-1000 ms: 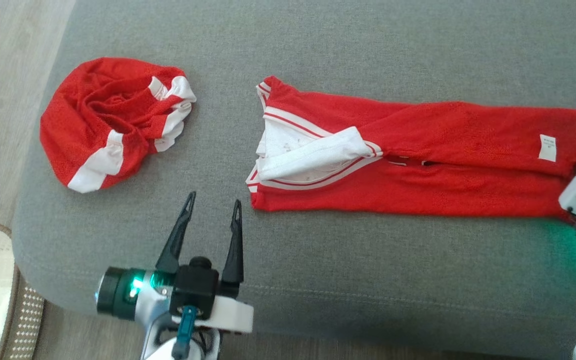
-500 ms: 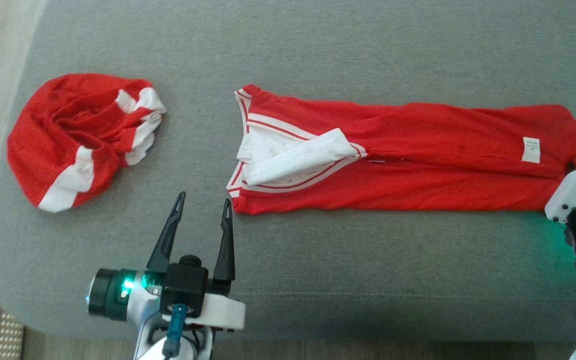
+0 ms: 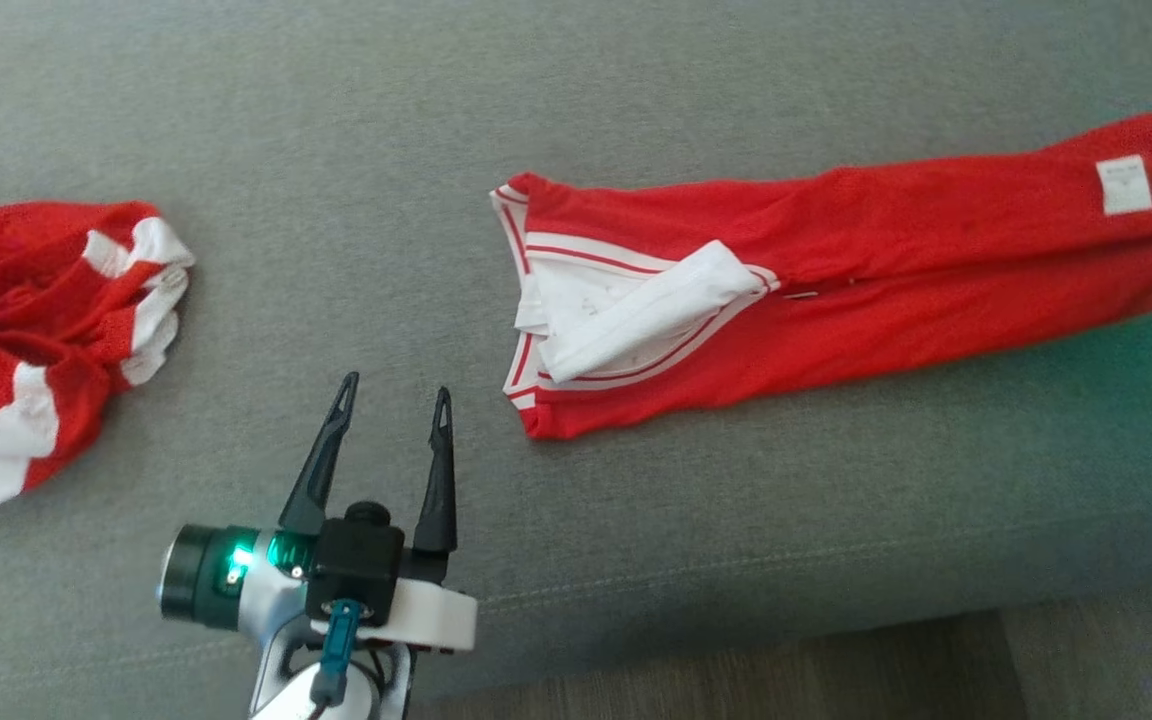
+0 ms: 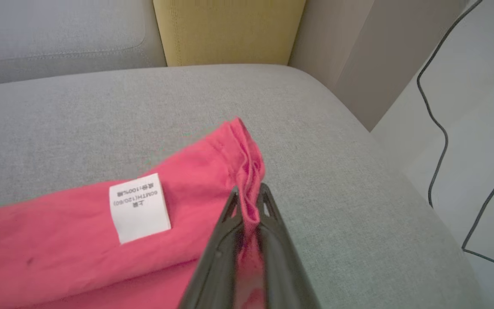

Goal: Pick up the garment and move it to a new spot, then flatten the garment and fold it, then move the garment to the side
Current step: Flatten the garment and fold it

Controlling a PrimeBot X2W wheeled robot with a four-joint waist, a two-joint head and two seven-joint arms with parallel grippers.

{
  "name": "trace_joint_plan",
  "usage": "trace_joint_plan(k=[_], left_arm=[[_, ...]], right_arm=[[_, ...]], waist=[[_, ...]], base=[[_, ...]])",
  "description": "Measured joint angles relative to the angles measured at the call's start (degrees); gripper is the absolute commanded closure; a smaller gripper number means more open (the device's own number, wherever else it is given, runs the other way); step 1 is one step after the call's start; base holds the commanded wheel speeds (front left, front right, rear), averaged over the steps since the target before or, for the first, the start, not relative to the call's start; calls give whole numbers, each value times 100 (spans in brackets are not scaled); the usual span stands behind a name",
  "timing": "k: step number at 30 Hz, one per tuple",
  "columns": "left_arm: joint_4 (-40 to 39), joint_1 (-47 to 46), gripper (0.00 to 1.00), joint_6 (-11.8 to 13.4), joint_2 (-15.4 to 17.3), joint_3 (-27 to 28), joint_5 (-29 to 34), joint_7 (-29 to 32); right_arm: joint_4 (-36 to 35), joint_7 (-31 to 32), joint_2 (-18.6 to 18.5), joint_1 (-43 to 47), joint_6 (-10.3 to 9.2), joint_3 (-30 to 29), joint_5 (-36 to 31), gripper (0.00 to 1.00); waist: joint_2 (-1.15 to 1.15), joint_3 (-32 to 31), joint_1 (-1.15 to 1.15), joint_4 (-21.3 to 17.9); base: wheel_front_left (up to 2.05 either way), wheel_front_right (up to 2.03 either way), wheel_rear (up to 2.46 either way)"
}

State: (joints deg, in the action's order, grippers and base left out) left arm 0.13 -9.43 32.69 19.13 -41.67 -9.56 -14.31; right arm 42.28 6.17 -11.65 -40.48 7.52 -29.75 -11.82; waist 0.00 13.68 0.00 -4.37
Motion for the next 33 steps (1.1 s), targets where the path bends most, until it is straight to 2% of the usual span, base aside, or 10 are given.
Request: trace_joint_plan(k=[6,13,18,26,33], left_arm=[[74,-16,0,-92,-45,3,42,0],[148,-9,0,-120,-152,35,42,1],[157,1,0,-155,-227,103,42,1],[211,15,0,-283,-365,165,43,0],[257,128,0,-414,-495,174,110,1]], right_arm=[[-1126,739,237,136,-1,892,851,100],[-2849,1696,453,973,-1,1828,1726,100],[-3675,2134,622,1296,-1,2402,2038,100],[-3801,2487,769,1434,-1,3225,2249,100],[-3234,2561,779,1397,-1,3757,2432,100]], waist=[[0,-30,0,-18],[0,-136,0,239],[0,-206,0,489],[0,-310,0,864],[0,-350,0,1169]], base=[[0,0,0],[0,0,0],[0,0,0],[0,0,0],[0,0,0]])
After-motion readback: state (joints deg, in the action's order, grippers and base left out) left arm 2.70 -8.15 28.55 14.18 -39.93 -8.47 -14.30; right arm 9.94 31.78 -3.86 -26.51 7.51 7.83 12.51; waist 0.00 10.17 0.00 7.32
